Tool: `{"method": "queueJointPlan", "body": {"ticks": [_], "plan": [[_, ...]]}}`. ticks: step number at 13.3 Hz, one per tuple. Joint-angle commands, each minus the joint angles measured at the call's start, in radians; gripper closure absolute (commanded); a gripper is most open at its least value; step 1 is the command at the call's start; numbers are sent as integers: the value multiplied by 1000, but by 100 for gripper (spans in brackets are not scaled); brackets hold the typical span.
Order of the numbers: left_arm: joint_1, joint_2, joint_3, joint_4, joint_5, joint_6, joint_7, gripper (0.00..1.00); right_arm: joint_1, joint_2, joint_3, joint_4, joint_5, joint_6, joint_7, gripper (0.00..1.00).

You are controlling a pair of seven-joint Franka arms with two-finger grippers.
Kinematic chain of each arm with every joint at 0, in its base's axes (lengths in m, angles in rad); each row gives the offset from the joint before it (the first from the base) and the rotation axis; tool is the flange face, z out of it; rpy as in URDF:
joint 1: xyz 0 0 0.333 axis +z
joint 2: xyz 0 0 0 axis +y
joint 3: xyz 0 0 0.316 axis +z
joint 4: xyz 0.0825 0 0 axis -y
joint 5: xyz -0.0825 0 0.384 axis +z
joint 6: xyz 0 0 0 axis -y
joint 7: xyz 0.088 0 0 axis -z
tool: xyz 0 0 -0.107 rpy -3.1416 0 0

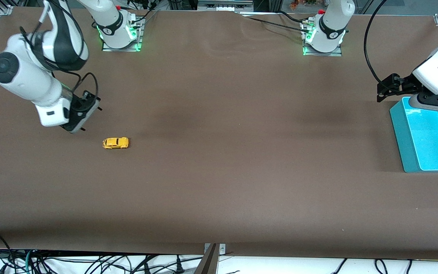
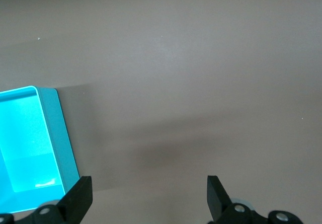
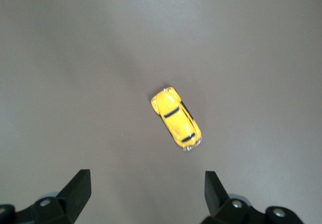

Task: Wind and store yellow beetle car
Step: 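Reach the right gripper down over the yellow beetle car, then close the right gripper around the yellow car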

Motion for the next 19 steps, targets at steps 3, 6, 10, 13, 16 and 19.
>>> {"method": "queueJointPlan", "body": {"ticks": [3, 6, 10, 13, 16, 19], "plan": [[-5, 16, 4, 38, -3, -25, -3, 0, -2, 100, 9, -44, -9, 203, -290, 0], [-5, 16, 2, 38, -3, -25, -3, 0, -20, 179, 9, -59, -7, 320, -442, 0], [-4, 16, 4, 38, -5, -25, -3, 0, -46, 273, 9, -59, -7, 430, -518, 0], [-4, 16, 4, 38, -3, -25, -3, 0, -48, 308, 20, -58, -3, 461, -518, 1], [-2, 16, 4, 38, -5, -25, -3, 0, -51, 327, 22, -56, -4, 479, -519, 17], [-2, 16, 4, 38, -5, -25, -3, 0, -54, 350, 23, -55, -4, 495, -525, 44]]}}
